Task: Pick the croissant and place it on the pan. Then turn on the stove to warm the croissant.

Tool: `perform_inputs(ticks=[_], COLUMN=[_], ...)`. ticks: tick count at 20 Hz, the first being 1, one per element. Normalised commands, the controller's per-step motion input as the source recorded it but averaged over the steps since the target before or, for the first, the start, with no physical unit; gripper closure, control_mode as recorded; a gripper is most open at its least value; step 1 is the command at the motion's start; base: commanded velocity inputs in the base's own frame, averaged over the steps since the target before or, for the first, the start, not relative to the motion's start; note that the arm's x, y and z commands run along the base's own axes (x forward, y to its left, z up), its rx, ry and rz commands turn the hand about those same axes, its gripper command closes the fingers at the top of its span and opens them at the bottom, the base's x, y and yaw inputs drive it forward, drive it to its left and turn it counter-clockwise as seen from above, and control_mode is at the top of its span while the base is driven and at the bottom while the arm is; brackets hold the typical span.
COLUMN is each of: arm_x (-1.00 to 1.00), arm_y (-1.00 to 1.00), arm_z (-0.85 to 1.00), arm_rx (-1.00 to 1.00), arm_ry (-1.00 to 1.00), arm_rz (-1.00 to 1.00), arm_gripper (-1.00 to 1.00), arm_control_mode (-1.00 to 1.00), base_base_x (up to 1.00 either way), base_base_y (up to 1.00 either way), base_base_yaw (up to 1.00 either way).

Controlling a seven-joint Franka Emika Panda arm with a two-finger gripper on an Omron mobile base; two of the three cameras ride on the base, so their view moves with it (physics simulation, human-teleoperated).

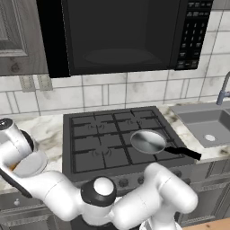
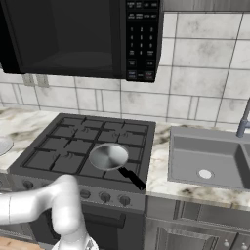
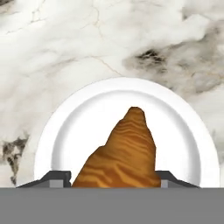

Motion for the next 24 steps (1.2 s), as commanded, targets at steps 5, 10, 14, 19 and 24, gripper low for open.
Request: perform_inputs(ticks=[5,10,14,19,24], arm_x=[-0.47,-0.21,-0.07,0.0,0.0], arm_y=[-0.8,-1.0,-1.0,-1.0,-0.98], arm_z=[0.47,0.35,0.44,0.52,0.53], arm_rx=[0.03,0.11,0.14,0.18,0.18], arm_ry=[-0.24,-0.17,-0.09,-0.02,0.0], arm_rz=[-0.08,-0.12,-0.12,-0.12,-0.14], arm_gripper=[1.0,1.0,1.0,1.0,1.0], arm_control_mode=[-1.0,-1.0,-1.0,-1.0,-1.0], base_base_x=[0.0,0.0,0.0,0.0,0.0], base_base_y=[0.0,0.0,0.0,0.0,0.0], base_base_yaw=[0.0,0.0,0.0,0.0,0.0])
